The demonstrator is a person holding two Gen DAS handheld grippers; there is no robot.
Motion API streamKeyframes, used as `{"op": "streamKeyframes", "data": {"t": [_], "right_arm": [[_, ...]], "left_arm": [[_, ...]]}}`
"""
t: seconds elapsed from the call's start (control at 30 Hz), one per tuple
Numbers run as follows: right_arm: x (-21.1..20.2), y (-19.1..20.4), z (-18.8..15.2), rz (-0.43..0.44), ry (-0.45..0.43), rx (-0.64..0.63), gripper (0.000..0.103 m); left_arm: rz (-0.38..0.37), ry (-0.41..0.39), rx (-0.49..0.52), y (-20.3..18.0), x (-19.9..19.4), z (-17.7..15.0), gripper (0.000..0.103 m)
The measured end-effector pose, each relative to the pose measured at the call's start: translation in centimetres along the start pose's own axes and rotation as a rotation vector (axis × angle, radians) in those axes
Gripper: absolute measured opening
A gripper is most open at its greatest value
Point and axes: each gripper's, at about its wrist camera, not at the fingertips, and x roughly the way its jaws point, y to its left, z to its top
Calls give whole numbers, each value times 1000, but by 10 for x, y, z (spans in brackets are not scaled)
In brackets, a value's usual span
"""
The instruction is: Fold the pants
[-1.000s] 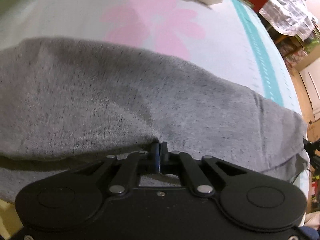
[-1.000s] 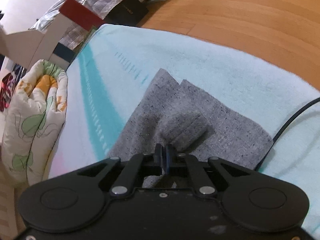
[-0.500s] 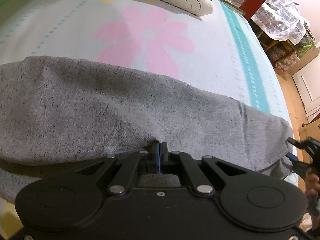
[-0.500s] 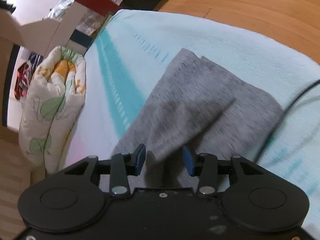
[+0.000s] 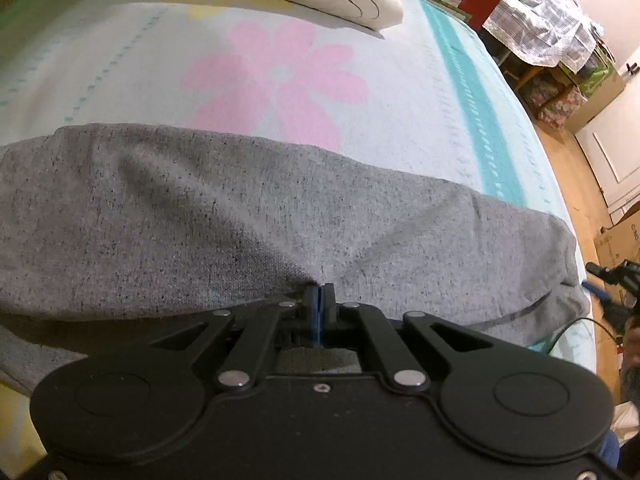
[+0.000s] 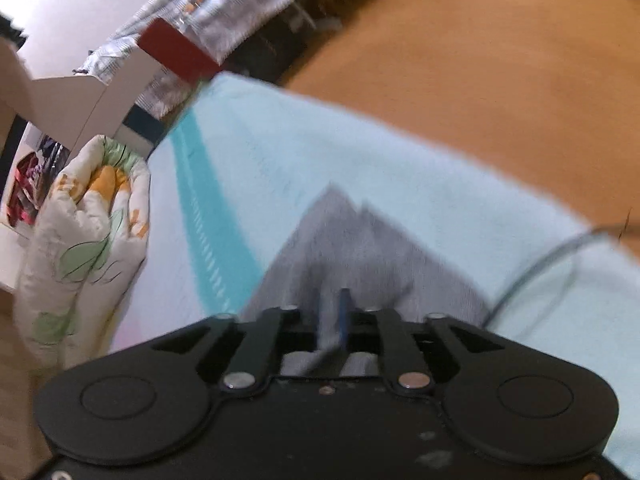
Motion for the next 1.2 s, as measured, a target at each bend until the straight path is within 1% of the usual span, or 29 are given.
{"op": "streamKeyframes", "data": {"t": [0.03,0.1,0.17,0.2,0.23,0.3,0.4,0.47,0.5,0.53,0.6,0.63,0.7,0.77,0.8,0.9,1.0,1.1,1.2], "right_arm": [[-1,-1,-7,17,27,6,36],[9,2,-18,56,102,17,39],[22,5,-26,59,172,24,41],[28,8,-29,61,186,21,42],[32,10,-33,64,188,17,42],[41,14,-34,77,166,31,42],[55,16,-27,99,139,110,42],[64,16,-21,72,98,147,42],[65,15,-19,55,61,160,42],[66,14,-17,40,52,167,40],[64,9,-15,16,11,180,15],[62,8,-14,14,1,164,7],[49,13,-16,2,-34,94,6],[34,22,-18,-31,-68,-18,6],[27,25,-19,-43,-71,-53,6],[13,22,-25,-78,-56,-122,6],[9,16,-32,-127,-40,-185,6],[15,14,-37,-163,-36,-219,6],[23,13,-41,-198,-30,-254,6]], "left_arm": [[-2,-1,-9,0,0,2,1],[-8,-2,-24,1,-1,5,1],[-11,-6,-26,1,-4,8,1],[-13,-12,-23,2,-5,8,1],[-13,-15,-19,1,-7,9,1],[-15,-16,-19,2,-8,10,1],[-18,-14,-18,4,-8,9,1],[-17,-13,-22,5,-7,9,1],[-17,-10,-22,5,-7,9,1],[-17,-8,-20,5,-6,9,1],[-11,-3,-8,3,-6,8,1],[-9,-1,2,2,-7,6,1],[-8,-2,19,-2,-10,4,1],[-3,-1,40,-4,-13,0,1],[0,4,49,-5,-13,-2,1],[17,38,70,-6,-10,-13,1],[35,89,74,-3,-1,-24,0],[82,134,73,2,12,-34,0],[117,173,42,10,27,-40,0]]}}
